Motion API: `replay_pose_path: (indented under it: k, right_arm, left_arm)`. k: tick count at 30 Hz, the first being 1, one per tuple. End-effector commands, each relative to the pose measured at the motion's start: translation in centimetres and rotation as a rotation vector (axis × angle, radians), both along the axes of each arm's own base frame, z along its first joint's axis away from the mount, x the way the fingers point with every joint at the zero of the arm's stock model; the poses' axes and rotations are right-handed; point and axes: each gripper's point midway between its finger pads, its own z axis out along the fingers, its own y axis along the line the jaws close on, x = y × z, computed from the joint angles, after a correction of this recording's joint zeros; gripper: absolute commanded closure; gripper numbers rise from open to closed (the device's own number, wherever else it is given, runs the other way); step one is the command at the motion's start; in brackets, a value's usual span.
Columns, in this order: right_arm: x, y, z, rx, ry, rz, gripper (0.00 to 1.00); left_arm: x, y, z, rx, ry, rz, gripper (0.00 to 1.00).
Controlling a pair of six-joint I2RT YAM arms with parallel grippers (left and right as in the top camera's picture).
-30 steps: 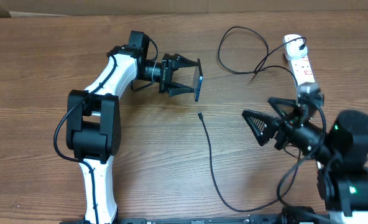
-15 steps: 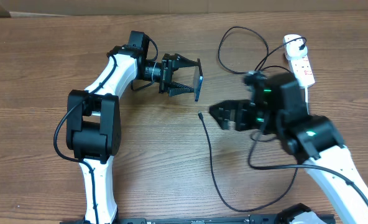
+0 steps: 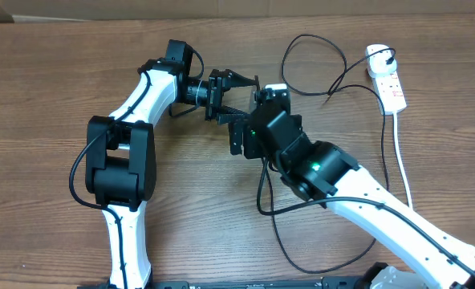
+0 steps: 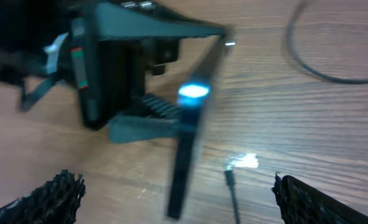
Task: Plug charger to phone and switch on socket
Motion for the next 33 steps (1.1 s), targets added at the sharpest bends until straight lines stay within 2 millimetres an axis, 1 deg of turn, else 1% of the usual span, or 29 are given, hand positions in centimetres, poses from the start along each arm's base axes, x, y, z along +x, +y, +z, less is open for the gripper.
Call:
replay_pose_path:
  k: [1, 2, 3, 5, 6, 7, 8, 9, 14, 16, 19, 22, 23, 24, 26, 29, 33]
  right_arm:
    - [1.7, -1.0, 0.7, -0.003, -0.059, -0.124, 0.01]
    - [1.9, -0.9, 0.6, -0.001, -0.061, -0.124, 0.01]
    - [2.0, -0.8, 0.5, 0.000, -0.064, -0.123, 0.05]
    - [2.1, -0.7, 0.7, 0.004, -0.069, -0.121, 0.08]
    - [2.1, -0.6, 0.7, 0.005, -0.071, -0.121, 0.13]
    - [2.1, -0.7, 0.7, 0.005, -0.070, -0.121, 0.14]
    - [2.1, -0.7, 0.6, 0.004, -0.070, -0.121, 0.21]
    - [2.1, -0.6, 0.7, 0.005, -0.070, -0.121, 0.25]
    - [2.5, -0.4, 1.1, 0.020, -0.089, -0.120, 0.28]
    - [2.5, -0.3, 1.2, 0.023, -0.094, -0.118, 0.36]
    - [2.7, -0.2, 1.4, 0.032, -0.102, -0.118, 0.42]
    - [2.7, -0.2, 1.4, 0.031, -0.101, -0.118, 0.42]
    - [2.6, -0.2, 1.3, 0.030, -0.099, -0.118, 0.46]
    - [2.6, -0.2, 1.3, 0.030, -0.098, -0.118, 0.47]
    - [2.5, -0.1, 1.2, 0.034, -0.093, -0.111, 0.53]
    - [2.5, 0.2, 1.0, 0.038, -0.082, -0.100, 0.54]
    - [2.7, 0.4, -0.1, 0.020, -0.064, -0.099, 0.57]
  left_arm:
    - [0.0, 0.2, 0.9, -0.057, 0.018, -0.007, 0.45]
    - [0.0, 0.2, 0.9, -0.057, 0.018, -0.007, 0.45]
    - [0.0, 0.2, 0.9, -0.057, 0.018, -0.007, 0.44]
    - [0.0, 0.2, 0.9, -0.057, 0.018, -0.007, 0.44]
    - [0.0, 0.2, 0.9, -0.057, 0.017, -0.007, 0.44]
    - [0.0, 0.2, 0.9, -0.057, 0.017, -0.007, 0.44]
    - [0.0, 0.2, 0.9, -0.057, 0.017, -0.007, 0.44]
    - [0.0, 0.2, 0.9, -0.057, 0.017, -0.007, 0.44]
    - [0.0, 0.2, 0.9, -0.058, 0.015, -0.007, 0.44]
    - [0.0, 0.2, 0.9, -0.058, 0.015, -0.007, 0.45]
    - [0.0, 0.1, 0.9, -0.058, 0.015, -0.009, 0.45]
    - [0.0, 0.1, 0.9, -0.058, 0.014, -0.009, 0.44]
    - [0.0, 0.1, 0.9, -0.058, 0.014, -0.009, 0.44]
    - [0.0, 0.1, 0.9, -0.058, 0.014, -0.009, 0.45]
    - [0.0, 0.1, 0.9, -0.058, 0.014, -0.009, 0.44]
    - [0.0, 0.1, 0.9, -0.059, 0.010, -0.009, 0.44]
    - [0.0, 0.1, 0.9, -0.059, 0.011, -0.009, 0.45]
